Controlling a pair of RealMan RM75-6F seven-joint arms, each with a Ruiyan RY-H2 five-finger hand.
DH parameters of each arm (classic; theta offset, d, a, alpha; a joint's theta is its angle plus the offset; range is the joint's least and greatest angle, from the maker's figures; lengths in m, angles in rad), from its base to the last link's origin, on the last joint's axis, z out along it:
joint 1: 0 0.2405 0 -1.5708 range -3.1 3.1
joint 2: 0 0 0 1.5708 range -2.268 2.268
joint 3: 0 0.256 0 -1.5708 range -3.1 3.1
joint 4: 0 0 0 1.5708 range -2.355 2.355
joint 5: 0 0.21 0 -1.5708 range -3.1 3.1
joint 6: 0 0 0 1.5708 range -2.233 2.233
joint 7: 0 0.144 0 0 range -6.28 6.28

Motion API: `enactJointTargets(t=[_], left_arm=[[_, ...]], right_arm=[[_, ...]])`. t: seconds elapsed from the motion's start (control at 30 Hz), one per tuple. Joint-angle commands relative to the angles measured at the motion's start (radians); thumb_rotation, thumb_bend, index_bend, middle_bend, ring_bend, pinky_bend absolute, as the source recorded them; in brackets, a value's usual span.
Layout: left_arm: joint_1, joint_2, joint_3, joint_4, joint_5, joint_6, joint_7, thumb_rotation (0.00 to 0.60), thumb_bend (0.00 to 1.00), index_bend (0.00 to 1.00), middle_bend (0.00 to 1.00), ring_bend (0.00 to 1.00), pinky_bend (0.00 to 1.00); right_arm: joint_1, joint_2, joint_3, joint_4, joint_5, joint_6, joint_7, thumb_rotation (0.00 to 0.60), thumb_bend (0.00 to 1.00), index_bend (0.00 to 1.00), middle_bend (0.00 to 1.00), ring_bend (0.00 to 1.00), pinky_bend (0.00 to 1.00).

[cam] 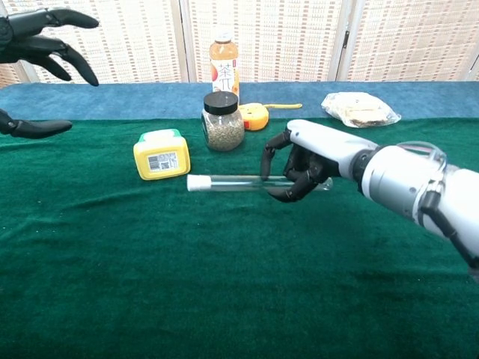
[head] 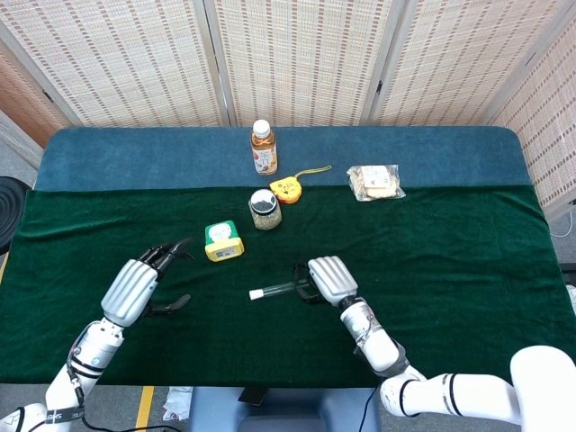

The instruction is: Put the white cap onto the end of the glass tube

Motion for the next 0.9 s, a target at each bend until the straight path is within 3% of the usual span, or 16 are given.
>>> enactJointTargets(t=[0.03, 0.2, 0.67, 0.77, 0.9], left_arm=[[0.005, 0.002, 0.002, 0.005, -0.009, -0.004, 0.004, 0.6, 0.32, 0.0, 0.34, 0.19, 0.24], [0.012, 0.002, 0.006, 0.012, -0.021, -0.011, 0.002, 0.6, 0.32, 0.0, 0.33, 0.18, 0.24], [0.021, 0.014, -0.001, 0.019, -0.065, -0.035, -0.008, 0.6, 0.31, 0.0, 0.29, 0.15, 0.2], [0.043, 0.028, -0.011, 0.042, -0.12, -0.026, -0.015, 0.6, 0.31, 0.02, 0.28, 0.15, 0.19], [0.071, 0.043, -0.015, 0.075, -0.167, -0.015, -0.004, 0.6, 0.32, 0.07, 0.28, 0.15, 0.18]], right_arm=[[-0.007, -0.037, -0.026, 0.053, -0.026, 0.02, -0.035, 0.6, 0.63, 0.69, 1.0, 1.0, 1.0], [-0.015, -0.069, -0.038, 0.105, -0.042, 0.024, -0.062, 0.6, 0.63, 0.47, 1.0, 1.0, 1.0], [-0.036, -0.04, -0.031, 0.082, -0.054, 0.016, -0.094, 0.6, 0.62, 0.27, 1.0, 1.0, 1.0], [-0.081, 0.074, -0.011, -0.031, -0.117, 0.106, -0.071, 0.6, 0.62, 0.26, 0.98, 1.0, 1.0], [-0.146, 0.242, -0.027, -0.17, -0.184, 0.187, -0.067, 0.6, 0.62, 0.28, 0.86, 1.0, 1.0]])
